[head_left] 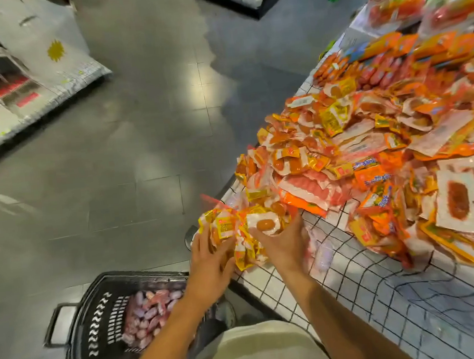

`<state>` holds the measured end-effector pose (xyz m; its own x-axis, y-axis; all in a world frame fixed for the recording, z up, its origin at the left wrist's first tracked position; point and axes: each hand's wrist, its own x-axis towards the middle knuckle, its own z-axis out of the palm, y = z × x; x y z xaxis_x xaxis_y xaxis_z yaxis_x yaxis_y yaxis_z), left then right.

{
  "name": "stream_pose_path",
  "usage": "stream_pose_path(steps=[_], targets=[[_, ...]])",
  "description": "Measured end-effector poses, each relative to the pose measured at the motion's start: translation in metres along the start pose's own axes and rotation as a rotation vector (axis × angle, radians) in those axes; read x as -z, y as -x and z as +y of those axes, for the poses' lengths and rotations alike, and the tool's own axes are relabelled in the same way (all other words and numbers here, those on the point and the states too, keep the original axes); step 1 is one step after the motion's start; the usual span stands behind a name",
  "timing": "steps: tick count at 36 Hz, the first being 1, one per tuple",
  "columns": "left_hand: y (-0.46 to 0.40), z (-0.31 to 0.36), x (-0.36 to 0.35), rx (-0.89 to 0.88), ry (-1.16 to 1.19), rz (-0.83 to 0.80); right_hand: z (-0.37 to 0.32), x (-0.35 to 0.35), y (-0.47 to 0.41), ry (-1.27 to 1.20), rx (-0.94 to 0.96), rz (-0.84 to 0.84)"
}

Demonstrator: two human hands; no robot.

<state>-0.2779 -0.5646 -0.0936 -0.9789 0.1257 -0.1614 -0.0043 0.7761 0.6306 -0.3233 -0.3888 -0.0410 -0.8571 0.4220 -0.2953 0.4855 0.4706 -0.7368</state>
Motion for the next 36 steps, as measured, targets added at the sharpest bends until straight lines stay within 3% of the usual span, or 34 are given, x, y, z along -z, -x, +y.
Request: stream_pose_path(steps=[8, 19, 23, 27, 36], targets=[[-0.004, -0.004, 0.004, -0.034, 0.082, 0.0, 0.001, 0.006, -0.007, -0.138, -0.052, -0.11], [-0.008, -0.012, 0.003, 0.059, 0.435, 0.206, 0.001, 0.046, 0.012, -0.45, 0.006, -0.019], [-0.012, -0.018, -0.001, 0.236, 0.541, 0.259, 0.02, 0.069, 0.016, -0.645, -0.031, -0.062], [-0.023, -0.019, -0.001, 0.346, 0.614, 0.186, 0.055, 0.11, 0.021, -0.567, -0.022, -0.054], [-0.05, -0.008, 0.002, 0.562, 0.607, 0.188, 0.144, 0.146, 0.038, -0.554, -0.299, -0.031]])
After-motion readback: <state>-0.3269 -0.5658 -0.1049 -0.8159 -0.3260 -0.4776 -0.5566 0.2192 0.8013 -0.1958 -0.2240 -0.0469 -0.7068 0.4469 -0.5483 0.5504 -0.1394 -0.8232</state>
